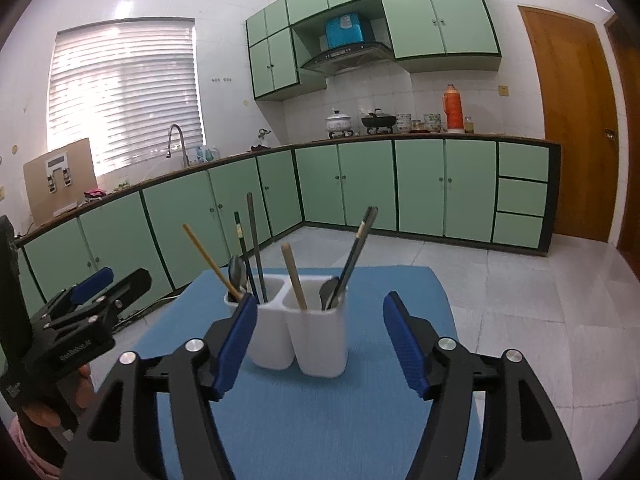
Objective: Organize utensils
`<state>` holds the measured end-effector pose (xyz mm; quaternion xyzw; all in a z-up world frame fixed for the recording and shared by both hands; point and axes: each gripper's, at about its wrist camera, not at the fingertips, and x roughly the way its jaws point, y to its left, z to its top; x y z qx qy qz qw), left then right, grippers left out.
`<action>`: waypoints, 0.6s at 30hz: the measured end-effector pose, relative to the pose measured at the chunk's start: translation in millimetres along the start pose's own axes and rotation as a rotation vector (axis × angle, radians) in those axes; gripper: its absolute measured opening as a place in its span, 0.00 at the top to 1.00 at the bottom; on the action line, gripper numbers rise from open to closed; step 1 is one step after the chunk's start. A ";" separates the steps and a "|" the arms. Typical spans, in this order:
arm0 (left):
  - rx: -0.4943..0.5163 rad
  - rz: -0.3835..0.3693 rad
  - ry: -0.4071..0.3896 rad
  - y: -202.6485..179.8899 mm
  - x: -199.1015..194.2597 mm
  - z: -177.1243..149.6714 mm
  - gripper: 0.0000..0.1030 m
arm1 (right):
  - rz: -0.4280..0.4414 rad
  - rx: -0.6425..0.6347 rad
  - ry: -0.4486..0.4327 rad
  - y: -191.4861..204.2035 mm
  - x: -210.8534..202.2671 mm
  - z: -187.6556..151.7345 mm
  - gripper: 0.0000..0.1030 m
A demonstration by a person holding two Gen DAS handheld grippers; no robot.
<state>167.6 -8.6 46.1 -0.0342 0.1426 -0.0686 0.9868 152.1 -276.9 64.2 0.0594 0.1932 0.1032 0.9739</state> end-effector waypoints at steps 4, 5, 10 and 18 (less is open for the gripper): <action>-0.005 0.009 0.021 2.7 -10.6 -7.7 0.06 | -0.020 -0.003 0.001 -3.1 -10.4 -9.6 0.26; -0.007 0.012 0.029 2.6 -13.0 -9.9 0.05 | -0.023 -0.001 0.002 -3.8 -12.5 -11.8 0.23; -0.002 0.035 0.079 4.9 -22.9 -18.7 0.05 | -0.035 0.004 0.027 -5.7 -21.9 -25.1 0.15; -0.003 0.033 0.155 0.8 -39.4 -22.2 0.05 | -0.094 -0.008 0.074 -0.8 -33.5 -34.8 0.09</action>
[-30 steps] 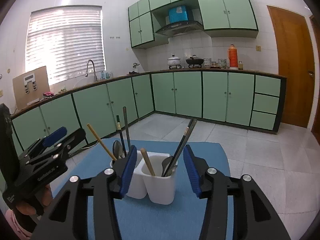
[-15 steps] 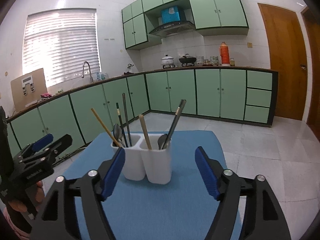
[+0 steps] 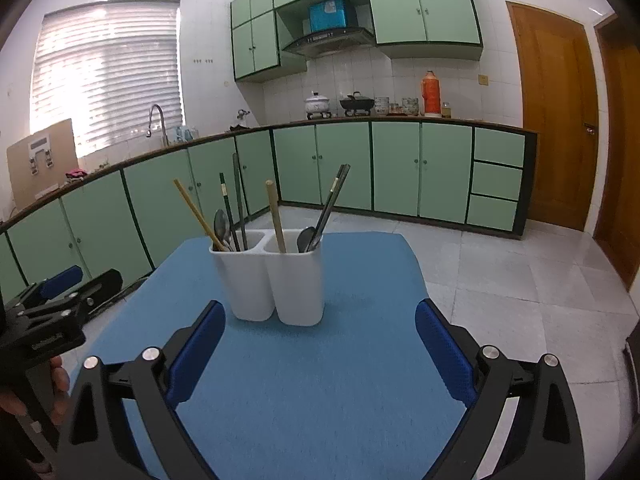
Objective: Organize utensils
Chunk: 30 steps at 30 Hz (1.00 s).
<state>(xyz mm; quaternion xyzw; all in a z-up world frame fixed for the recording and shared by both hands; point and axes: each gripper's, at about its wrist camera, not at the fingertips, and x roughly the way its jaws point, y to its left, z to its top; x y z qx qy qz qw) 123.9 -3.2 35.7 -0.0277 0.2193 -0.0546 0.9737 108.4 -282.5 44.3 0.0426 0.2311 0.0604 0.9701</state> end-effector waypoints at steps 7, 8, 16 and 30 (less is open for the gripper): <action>0.010 -0.003 0.016 -5.2 -21.6 8.2 0.05 | 0.055 0.004 0.038 5.7 -15.8 8.4 0.09; 0.013 0.000 0.019 -6.3 -23.9 9.1 0.05 | 0.073 0.012 0.049 6.5 -18.6 10.6 0.08; 0.043 0.008 0.062 -12.3 -38.1 10.5 0.05 | 0.075 -0.021 0.076 16.3 -29.9 15.7 0.06; 0.035 -0.009 0.089 -17.7 -44.8 15.8 0.05 | 0.063 -0.030 0.103 17.8 -34.2 22.4 0.06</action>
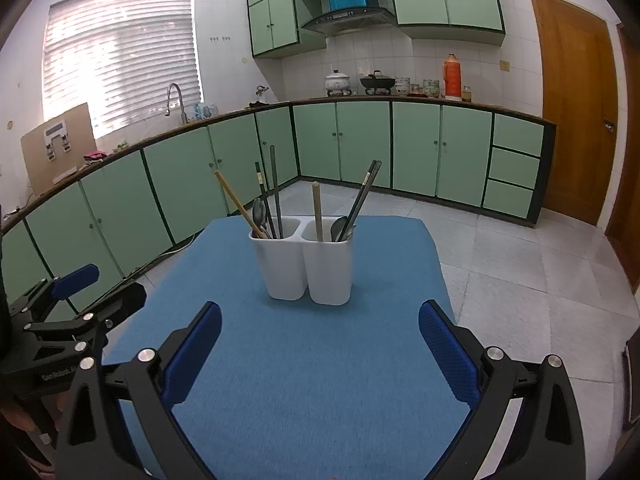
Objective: Organize utensils
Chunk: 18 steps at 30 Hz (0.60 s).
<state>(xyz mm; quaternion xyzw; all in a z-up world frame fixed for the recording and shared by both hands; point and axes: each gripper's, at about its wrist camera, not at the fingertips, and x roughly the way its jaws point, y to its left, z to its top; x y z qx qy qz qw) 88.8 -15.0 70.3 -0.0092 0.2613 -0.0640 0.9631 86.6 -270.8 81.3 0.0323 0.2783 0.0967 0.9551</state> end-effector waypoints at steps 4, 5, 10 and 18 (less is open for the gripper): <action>-0.007 0.004 -0.003 0.7 -0.4 2.0 0.05 | -0.004 -0.006 0.004 0.6 0.5 0.8 0.06; -0.008 0.007 -0.004 0.7 -0.1 2.2 0.05 | -0.004 -0.007 0.004 1.0 0.7 1.0 0.06; -0.003 0.004 0.000 -0.6 0.5 2.1 0.05 | -0.004 -0.010 0.007 1.9 3.3 1.4 0.06; -0.003 0.004 -0.003 -2.4 -0.6 2.0 0.05 | -0.004 -0.017 0.012 4.6 5.6 2.6 0.06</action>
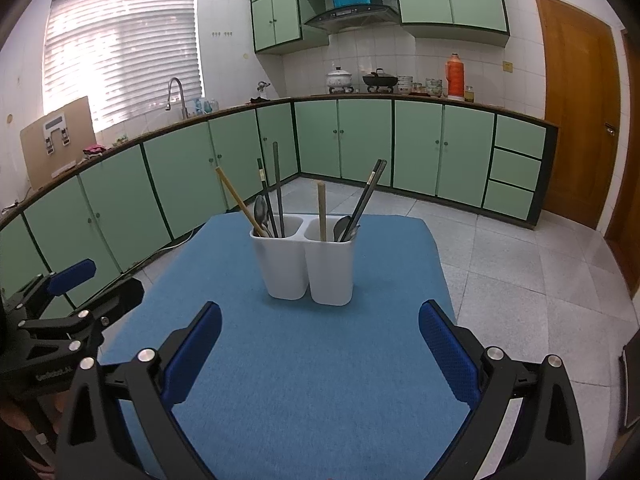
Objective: Organize utensils
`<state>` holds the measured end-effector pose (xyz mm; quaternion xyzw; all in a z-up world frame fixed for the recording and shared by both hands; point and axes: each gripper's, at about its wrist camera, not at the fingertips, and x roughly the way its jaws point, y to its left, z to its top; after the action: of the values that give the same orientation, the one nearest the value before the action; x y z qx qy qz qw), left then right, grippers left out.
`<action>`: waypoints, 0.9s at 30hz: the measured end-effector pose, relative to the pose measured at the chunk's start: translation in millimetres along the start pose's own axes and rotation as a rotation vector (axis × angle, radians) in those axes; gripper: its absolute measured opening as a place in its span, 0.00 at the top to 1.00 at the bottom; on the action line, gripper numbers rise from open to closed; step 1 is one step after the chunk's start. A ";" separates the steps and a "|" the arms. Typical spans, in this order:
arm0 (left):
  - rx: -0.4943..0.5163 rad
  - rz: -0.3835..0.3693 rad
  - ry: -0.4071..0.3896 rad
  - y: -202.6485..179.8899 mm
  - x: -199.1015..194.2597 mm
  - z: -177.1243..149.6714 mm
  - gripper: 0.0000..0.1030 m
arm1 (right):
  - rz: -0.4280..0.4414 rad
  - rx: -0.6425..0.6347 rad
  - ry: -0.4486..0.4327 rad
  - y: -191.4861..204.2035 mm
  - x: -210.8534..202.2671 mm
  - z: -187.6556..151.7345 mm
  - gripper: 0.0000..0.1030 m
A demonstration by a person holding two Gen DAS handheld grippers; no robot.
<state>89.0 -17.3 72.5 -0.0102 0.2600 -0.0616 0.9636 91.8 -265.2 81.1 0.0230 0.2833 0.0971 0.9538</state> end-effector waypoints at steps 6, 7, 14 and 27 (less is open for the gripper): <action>0.003 0.002 -0.003 -0.4 -1.1 0.9 0.05 | 0.000 -0.001 -0.001 0.4 -0.4 0.5 0.06; 0.003 0.002 -0.003 -0.2 -0.9 1.0 0.05 | 0.000 -0.001 -0.001 0.6 -0.4 0.2 0.06; 0.010 0.000 -0.005 -2.6 -3.1 1.5 0.05 | -0.003 -0.001 -0.005 1.8 -0.3 0.9 0.06; 0.013 0.000 -0.008 -3.4 -3.3 2.0 0.05 | -0.002 -0.005 -0.007 2.4 0.5 2.3 0.06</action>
<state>86.8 -20.2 76.0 -0.0041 0.2555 -0.0635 0.9647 93.0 -262.7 82.9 0.0208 0.2797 0.0966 0.9550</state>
